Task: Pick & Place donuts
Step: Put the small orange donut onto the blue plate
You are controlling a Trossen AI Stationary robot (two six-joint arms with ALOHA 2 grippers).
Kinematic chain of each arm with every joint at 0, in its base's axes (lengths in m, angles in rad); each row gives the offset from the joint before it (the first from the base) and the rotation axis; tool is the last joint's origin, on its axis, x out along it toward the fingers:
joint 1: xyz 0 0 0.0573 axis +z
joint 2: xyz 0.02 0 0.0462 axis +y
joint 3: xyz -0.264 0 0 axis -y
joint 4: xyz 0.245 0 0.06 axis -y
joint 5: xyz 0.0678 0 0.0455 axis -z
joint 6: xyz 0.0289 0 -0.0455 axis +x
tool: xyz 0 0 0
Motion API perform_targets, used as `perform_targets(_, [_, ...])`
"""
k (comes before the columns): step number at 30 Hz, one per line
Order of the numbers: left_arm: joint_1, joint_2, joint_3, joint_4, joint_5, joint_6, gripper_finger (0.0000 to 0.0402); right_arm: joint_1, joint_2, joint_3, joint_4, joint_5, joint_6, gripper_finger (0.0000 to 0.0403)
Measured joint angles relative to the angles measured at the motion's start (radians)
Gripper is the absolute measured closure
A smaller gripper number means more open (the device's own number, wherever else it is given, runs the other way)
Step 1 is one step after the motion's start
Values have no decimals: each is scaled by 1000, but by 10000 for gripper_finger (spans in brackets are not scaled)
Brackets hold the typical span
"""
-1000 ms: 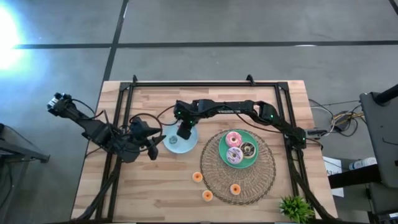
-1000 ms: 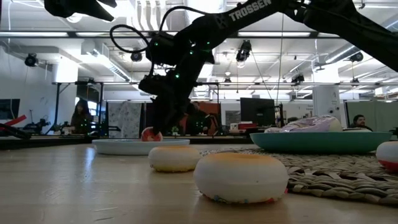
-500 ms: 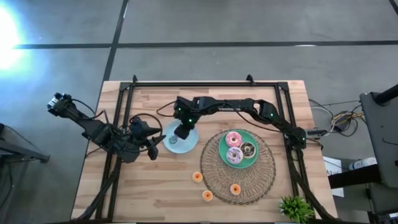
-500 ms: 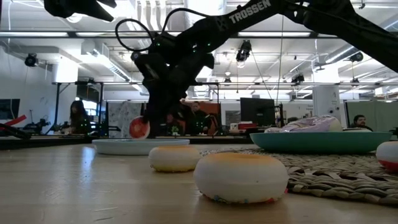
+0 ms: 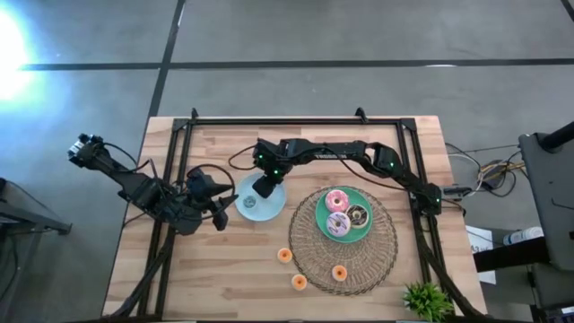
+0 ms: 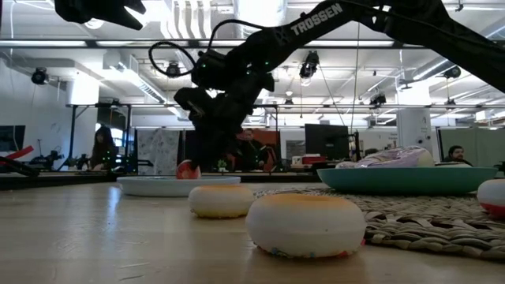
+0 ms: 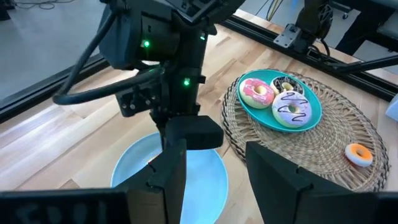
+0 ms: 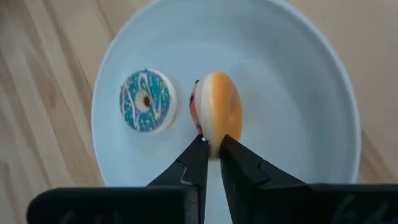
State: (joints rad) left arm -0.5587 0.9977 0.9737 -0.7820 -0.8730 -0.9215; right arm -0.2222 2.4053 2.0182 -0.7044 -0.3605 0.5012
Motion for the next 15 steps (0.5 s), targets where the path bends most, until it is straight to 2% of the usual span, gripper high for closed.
perform_targets(4, [0, 0, 0, -7, 0, 0, 262, -1, 0, -33, 1, -27, 19, 374])
perform_targets(8, [0, 0, 0, -14, 0, 0, 262, 3, 0, -47, -2, 35, 19, 371])
perform_targets(15, [-1, 0, 0, -14, 0, 0, 262, 5, 0, -20, -3, 127, 12, 343])
